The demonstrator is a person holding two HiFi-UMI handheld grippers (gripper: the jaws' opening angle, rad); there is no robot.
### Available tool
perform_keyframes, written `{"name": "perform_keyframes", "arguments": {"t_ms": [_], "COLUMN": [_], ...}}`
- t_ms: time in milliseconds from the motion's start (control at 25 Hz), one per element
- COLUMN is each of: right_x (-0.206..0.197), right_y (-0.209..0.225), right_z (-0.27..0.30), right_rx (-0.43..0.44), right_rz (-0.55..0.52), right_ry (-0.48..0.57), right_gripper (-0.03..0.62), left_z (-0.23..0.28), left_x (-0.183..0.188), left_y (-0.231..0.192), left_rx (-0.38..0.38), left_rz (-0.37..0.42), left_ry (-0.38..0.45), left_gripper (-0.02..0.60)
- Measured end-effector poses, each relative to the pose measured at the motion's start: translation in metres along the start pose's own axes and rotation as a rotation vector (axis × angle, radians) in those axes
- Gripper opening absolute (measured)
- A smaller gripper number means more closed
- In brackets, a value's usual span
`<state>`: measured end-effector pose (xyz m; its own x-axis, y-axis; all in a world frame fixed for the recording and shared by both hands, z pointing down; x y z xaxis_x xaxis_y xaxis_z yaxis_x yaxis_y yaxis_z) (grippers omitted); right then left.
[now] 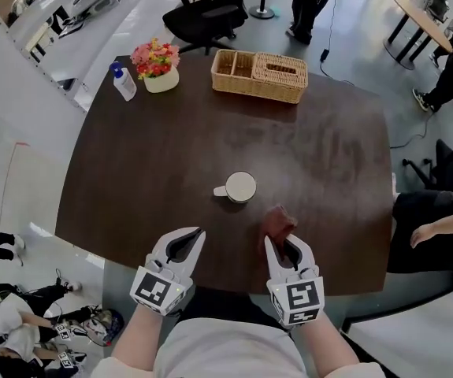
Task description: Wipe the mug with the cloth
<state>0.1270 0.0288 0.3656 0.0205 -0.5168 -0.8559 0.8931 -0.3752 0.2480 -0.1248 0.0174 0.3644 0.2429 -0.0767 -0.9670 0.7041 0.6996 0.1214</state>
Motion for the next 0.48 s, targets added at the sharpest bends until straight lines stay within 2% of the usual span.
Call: {"name": "perform_keyframes", "arguments": {"t_ms": [360,480], "right_x": [-0.027,-0.033], "right_y": [0.022,0.013], "right_z": [0.069,0.087], "right_rx": [0.118,0.193], "right_rz": [0.037,0.017], "right_ry": [-0.141,-0.179], "right_gripper": [0.081,0.081], "left_z": [0.081,0.101], "left_x": [-0.066,-0.084], "left_y": [-0.041,-0.052], "left_rx": [-0.066,-0.133], "left_rz": [0.044,0.068], "left_ry": [-0.117,-0.147], "left_gripper": [0.028,0.088]}}
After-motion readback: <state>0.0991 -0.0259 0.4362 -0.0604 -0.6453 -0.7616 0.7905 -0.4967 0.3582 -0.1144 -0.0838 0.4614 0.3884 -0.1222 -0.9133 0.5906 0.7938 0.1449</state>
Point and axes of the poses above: the fingertips, and each gripper's own axes: z forward along the fingers, y to its right, x out of its top, the point moved 10 cm from there along -z, backward along the fingers, and after that the axes turned 13 degrees about z, right-handed, at the moved point
